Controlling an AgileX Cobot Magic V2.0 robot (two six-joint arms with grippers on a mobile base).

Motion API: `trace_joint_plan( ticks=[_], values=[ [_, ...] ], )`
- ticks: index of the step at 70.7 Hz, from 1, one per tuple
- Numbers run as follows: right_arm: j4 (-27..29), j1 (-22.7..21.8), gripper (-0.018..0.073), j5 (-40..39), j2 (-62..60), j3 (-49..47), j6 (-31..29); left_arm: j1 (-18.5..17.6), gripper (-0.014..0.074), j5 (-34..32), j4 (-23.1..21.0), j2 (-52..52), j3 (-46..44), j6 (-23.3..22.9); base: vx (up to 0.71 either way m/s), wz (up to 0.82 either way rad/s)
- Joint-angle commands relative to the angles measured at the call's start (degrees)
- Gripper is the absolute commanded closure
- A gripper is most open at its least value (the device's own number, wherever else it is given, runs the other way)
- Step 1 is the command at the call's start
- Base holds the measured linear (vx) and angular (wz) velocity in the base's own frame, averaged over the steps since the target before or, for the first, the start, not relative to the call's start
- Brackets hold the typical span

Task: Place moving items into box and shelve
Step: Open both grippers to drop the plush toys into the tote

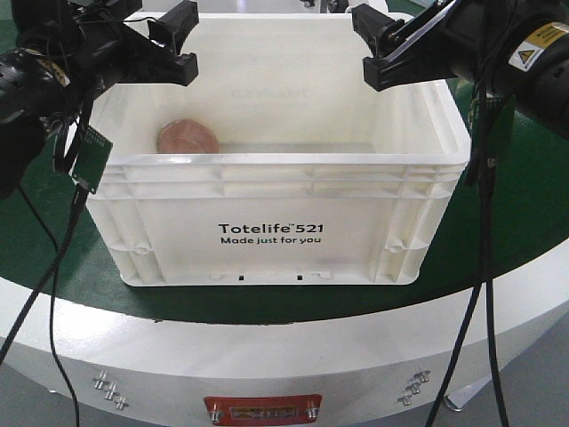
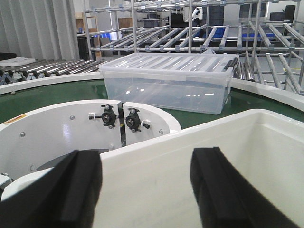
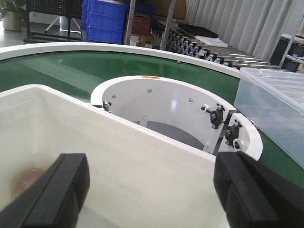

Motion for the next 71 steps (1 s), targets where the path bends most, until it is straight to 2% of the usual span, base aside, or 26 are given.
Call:
trace_joint_plan(
  ticks=[1,11,17,22,32,43,54,71],
  values=[
    [0.1,-0.3,-0.0018,-5.1,-1.5,-1.8,0.2,-0.3,0.0131,-4.9,-0.4,-1.8,-2.3,0.2,0.00,0.00],
    [1.4,-3.7,-0.0018,-4.3,-1.6,-1.8,1.6,1.0,0.0167,-3.2,-0.8,-2.4,-2.3,4.5,0.00,0.00],
    [3.4,-7.5,-0.0018,-2.5,-2.1,-1.8,2.3,2.6,0.0170,-0.1,-2.2,-3.4,-2.3,4.5,0.00,0.00],
    [3.4,-10.6,-0.0018,-1.0,-2.7,-1.8,2.3,4.9,0.0170,2.4,-4.0,-4.3,-2.3,4.5,0.00,0.00],
    [2.6,-14.5,-0.0018,1.3,-4.0,-1.8,1.3,9.6,0.0170,6.4,-4.5,-5.6,-2.3,4.4,0.00,0.00],
    [0.5,-15.5,-0.0018,2.3,-4.6,-1.8,0.5,12.3,0.0169,8.2,-4.3,-5.9,-2.3,4.4,0.00,0.00],
    [-0.3,-15.5,-0.0018,2.2,-4.6,-1.8,-0.2,12.4,0.0155,7.7,-3.0,-5.8,-2.3,4.5,0.00,0.00],
    [-0.3,-15.5,-0.0018,2.2,-4.6,-1.8,-0.2,12.4,0.0088,7.2,-3.4,-5.8,-2.3,4.4,0.00,0.00]
  ],
)
